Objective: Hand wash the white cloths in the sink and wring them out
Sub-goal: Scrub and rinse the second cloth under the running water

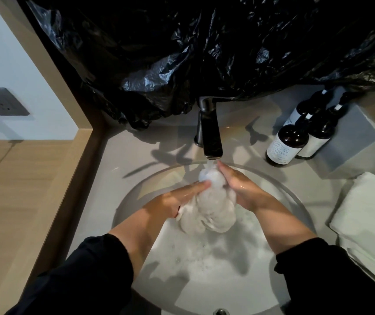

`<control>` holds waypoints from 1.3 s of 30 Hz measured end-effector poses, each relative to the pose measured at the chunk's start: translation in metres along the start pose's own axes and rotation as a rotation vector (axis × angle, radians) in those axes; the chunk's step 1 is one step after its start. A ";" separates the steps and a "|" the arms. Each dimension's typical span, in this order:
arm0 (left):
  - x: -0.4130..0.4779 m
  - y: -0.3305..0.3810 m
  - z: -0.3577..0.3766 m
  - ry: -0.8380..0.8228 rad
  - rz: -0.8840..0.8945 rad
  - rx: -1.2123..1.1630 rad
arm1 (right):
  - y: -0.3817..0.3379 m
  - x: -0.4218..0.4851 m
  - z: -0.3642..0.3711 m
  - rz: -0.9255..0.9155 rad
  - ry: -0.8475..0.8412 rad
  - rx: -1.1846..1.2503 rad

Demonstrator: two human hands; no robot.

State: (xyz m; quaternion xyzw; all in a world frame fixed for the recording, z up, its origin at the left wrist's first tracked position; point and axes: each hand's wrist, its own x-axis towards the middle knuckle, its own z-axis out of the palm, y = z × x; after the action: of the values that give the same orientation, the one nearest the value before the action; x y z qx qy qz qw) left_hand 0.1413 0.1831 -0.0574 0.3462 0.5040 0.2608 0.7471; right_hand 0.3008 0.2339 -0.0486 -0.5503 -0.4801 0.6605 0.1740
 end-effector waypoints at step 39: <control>0.009 -0.001 0.004 0.492 -0.061 -0.228 | -0.001 -0.013 0.032 0.010 0.165 -0.088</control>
State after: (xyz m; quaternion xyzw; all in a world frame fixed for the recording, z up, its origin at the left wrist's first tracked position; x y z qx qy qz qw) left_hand 0.1485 0.1884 -0.0619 0.1708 0.6480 0.3695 0.6438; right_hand 0.2756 0.2105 -0.0425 -0.6123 -0.4901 0.5920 0.1852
